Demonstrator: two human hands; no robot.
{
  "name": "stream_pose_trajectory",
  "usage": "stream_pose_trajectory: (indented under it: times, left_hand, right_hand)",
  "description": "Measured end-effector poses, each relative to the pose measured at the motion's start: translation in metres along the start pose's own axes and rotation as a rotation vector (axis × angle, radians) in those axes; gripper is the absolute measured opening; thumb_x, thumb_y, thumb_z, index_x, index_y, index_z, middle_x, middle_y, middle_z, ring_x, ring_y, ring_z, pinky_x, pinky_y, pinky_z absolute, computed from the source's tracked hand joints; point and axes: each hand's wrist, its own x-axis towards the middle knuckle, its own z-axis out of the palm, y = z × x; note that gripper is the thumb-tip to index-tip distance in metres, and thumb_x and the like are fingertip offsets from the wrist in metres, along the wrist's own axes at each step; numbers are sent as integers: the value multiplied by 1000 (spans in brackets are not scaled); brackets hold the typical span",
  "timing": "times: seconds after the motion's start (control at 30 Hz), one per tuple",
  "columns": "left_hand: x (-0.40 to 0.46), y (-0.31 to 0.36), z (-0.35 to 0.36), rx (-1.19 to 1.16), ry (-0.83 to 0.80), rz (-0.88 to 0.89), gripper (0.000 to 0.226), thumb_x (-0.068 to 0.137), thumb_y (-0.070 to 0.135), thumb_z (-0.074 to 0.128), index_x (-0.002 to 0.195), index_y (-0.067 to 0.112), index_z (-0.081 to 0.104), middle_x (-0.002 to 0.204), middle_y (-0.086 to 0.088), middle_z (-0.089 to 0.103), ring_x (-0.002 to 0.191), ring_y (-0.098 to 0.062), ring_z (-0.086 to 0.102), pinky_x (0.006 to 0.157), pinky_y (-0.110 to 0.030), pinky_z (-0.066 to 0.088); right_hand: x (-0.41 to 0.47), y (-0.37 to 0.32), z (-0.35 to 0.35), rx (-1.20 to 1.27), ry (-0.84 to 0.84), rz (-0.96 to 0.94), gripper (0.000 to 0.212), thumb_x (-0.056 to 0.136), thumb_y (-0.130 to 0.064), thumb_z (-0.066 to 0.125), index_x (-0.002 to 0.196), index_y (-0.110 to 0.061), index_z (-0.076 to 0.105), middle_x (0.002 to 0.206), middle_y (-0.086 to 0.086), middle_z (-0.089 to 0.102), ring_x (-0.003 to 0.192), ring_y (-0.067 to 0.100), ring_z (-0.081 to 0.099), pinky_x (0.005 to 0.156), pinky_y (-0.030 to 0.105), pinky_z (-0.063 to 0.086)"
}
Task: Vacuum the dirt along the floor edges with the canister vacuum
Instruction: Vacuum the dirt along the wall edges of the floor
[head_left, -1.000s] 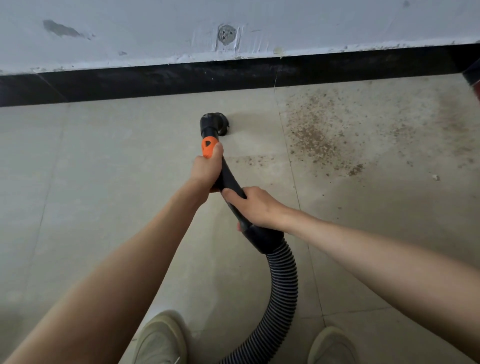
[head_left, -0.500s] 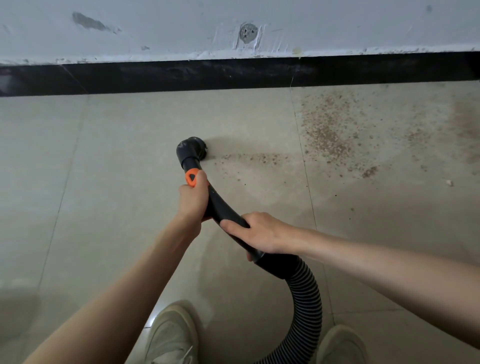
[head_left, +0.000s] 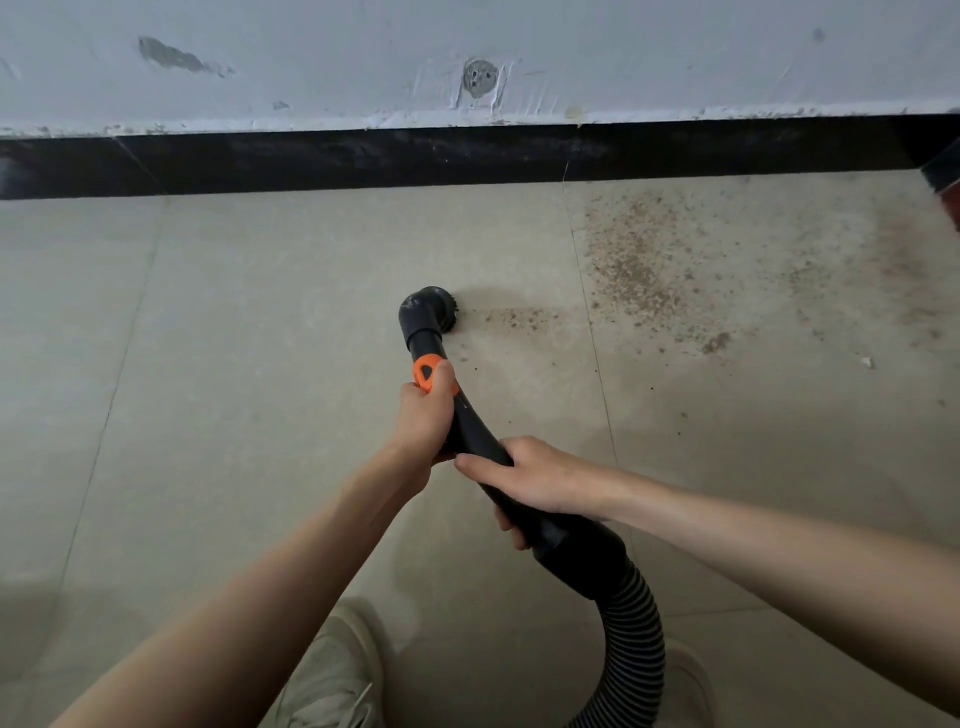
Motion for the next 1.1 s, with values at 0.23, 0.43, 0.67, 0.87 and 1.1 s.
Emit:
stream_pose_trajectory:
  times: [0.23,0.43,0.67,0.87,1.1]
  left_hand:
    - [-4,1,36,96,-115,10,32,94,38,41,99,7,48,79,-6,51,66,-17,55,51,-26,47]
    - [0,14,76,242,-232,44,30,94,40,40,96,10,46,77,-4,49,66,-16,52,58,-27,46]
    - [2,17,97,302,-312,64,30,96,40,39,83,14,45,74,-4,48,66,-17,51,60,-27,44]
    - [13,33,85,285,-260,58,30,95,40,39,85,13,46,78,-4,50,70,-18,52,64,-29,45]
    - [22,36,28,116,-54,18,26,92,37,46,87,13,49,82,-4,54,70,-18,57,56,-28,47]
  right_hand:
    - [-19,26,-4,65,156,17,44,97,-52,48,80,-12,45,47,-2,59,39,18,59,41,23,47]
    - [-30,37,-18,179,314,64,39,98,-47,48,84,-11,47,49,2,59,38,20,58,38,22,44]
    - [-33,47,-22,218,401,94,42,98,-48,47,79,-10,46,44,0,57,36,19,57,37,22,42]
    - [-16,28,-30,193,375,89,44,97,-49,47,80,-9,47,43,0,57,37,21,57,38,23,44]
    - [10,-7,-21,111,186,35,48,97,-49,49,79,-6,44,42,3,56,34,20,55,35,23,43]
